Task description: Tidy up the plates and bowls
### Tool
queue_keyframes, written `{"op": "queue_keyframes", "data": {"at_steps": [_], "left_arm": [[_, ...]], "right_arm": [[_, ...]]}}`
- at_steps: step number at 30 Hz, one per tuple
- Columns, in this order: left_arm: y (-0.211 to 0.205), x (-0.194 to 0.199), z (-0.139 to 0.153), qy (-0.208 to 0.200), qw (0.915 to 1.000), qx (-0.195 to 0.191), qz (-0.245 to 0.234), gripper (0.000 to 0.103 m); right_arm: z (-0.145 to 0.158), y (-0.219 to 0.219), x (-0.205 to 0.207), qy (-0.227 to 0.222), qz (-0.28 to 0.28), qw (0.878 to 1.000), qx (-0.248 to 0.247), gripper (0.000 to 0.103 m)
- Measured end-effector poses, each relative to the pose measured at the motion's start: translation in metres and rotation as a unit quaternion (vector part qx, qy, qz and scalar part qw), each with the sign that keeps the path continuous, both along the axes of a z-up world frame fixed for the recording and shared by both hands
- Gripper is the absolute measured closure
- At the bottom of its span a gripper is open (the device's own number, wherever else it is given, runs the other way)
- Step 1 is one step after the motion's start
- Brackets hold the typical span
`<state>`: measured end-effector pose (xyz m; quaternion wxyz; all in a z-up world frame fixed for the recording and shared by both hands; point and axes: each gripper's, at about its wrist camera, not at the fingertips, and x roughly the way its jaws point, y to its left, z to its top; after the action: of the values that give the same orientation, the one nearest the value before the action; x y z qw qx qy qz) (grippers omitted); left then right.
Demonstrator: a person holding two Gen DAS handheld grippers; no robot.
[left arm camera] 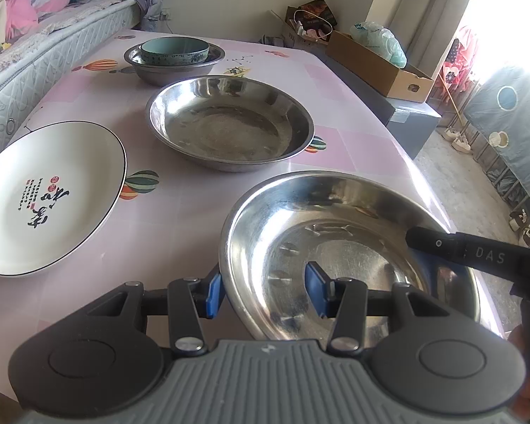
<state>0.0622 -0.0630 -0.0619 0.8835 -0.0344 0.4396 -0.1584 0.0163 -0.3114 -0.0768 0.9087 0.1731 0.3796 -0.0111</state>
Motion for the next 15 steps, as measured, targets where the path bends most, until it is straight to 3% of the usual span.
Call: {"op": "queue_keyframes", "data": {"at_steps": [15], "left_arm": [[0.001,-0.0028,0.0054,-0.007,1.0,-0.002,0.0,0.055]], "right_arm": [[0.0033,-0.0001,-0.0032,-0.007,0.001,1.0,0.0,0.077]]}}
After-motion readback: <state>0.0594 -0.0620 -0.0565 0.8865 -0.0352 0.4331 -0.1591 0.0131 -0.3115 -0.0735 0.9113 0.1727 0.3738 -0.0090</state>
